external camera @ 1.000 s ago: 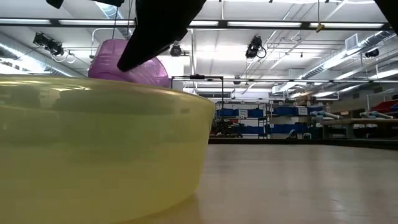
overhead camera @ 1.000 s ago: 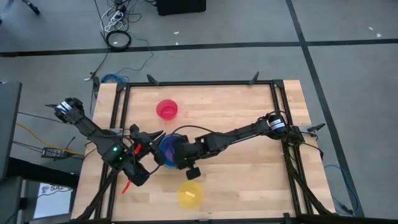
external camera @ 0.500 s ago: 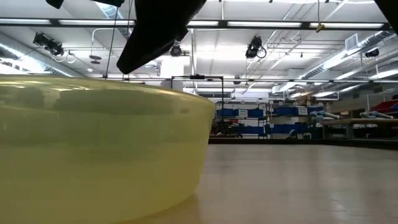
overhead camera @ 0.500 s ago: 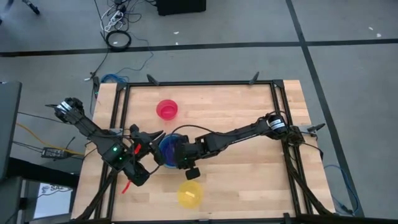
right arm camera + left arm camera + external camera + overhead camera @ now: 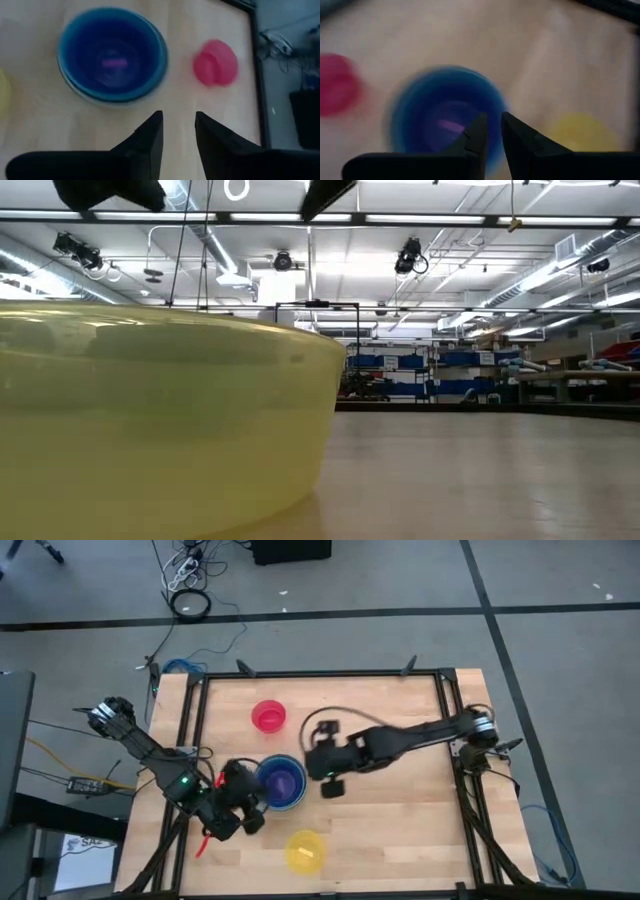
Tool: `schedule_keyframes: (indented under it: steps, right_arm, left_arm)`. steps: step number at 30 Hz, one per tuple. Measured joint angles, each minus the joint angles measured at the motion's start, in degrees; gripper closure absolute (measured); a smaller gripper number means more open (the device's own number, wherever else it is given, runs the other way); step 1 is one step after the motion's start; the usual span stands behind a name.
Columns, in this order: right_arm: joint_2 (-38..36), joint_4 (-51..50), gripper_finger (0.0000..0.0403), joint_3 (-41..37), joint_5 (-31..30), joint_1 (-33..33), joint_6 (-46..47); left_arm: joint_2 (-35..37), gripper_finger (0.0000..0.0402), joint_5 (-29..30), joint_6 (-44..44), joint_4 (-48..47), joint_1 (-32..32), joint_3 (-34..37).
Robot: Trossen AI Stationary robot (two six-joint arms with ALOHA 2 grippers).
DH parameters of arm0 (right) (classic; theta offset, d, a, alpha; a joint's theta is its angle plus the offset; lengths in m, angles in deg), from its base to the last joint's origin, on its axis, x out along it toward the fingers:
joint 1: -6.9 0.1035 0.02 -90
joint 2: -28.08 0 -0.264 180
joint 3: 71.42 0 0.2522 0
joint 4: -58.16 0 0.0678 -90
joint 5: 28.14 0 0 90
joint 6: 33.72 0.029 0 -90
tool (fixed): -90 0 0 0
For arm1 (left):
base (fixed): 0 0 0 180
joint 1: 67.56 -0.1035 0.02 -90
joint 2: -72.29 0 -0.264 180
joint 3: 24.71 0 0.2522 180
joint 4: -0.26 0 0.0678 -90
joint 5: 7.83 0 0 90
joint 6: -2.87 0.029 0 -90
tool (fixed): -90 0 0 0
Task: Nest bowls inside each other
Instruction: Stack the yellow bowl on top of the violet bowl
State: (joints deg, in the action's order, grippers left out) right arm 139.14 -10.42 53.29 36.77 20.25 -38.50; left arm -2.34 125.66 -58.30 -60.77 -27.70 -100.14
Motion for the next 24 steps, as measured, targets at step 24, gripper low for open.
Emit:
schedule_keyframes:
  steps: [24]
  right_arm:
    - [-57.31,-7.74,0.0304,-46.14,-3.38,1.1,27.79]
  left_arm:
    - [-16.16,0.0337,-35.43,-24.86,29.8,-0.48,-0.04]
